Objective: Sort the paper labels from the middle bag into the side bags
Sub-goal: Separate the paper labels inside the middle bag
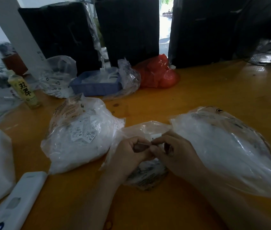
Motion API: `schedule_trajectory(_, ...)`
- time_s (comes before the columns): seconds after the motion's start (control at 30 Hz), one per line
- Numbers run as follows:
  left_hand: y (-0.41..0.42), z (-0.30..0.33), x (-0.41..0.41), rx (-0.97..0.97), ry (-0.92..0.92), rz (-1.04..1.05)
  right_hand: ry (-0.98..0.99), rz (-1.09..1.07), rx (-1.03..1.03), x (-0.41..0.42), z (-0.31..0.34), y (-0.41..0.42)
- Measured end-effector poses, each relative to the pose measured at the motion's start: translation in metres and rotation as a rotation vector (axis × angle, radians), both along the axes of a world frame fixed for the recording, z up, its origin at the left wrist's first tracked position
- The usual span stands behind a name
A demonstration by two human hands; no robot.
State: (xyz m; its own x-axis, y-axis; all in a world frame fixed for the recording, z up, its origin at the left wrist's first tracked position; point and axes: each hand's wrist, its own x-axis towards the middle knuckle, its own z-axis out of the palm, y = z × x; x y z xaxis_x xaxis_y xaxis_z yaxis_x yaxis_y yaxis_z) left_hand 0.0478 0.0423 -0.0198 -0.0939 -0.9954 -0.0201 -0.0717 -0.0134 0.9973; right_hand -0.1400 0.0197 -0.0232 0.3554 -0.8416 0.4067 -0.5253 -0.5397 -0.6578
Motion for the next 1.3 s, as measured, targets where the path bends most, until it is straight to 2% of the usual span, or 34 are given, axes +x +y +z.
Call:
schedule_trajectory(0.1,0.0017,-0.0009,-0.0008,-0.019,-0.143,0.002,0.034,-0.033,-0.042,-0.0007,-0.0012,-0.0024)
schedule_trajectory(0.3,-0.0019,0.0038,-0.0009,0.098,0.178,0.155,-0.018,-0.089,-0.034,-0.0022,0.0013,0.0000)
schedule_trajectory(0.53,-0.0004,0.0065,0.0004,0.101,0.162,0.112,-0.025,-0.028,-0.014,0.0013,0.0005,0.0008)
schedule_trajectory(0.73,0.0006,0.0054,0.0019,0.070,0.134,0.104,-0.113,0.042,0.006,-0.0006,0.0034,0.0030)
schedule_trajectory(0.9,-0.0009,0.0018,0.0043,0.061,0.086,0.093,-0.076,0.052,0.022,-0.0001,0.0042,0.0032)
schedule_trajectory(1.07,-0.0022,0.0038,0.0019,0.144,0.275,0.089,-0.110,0.049,0.063,-0.0025,0.0037,0.0024)
schedule_trajectory(1.2,-0.0031,0.0056,-0.0004,0.222,0.550,0.087,-0.170,-0.030,0.074,-0.0013,0.0036,0.0031)
schedule_trajectory(1.3,-0.0037,0.0062,-0.0016,0.229,0.597,0.095,-0.198,-0.081,0.075,-0.0008,0.0041,0.0035)
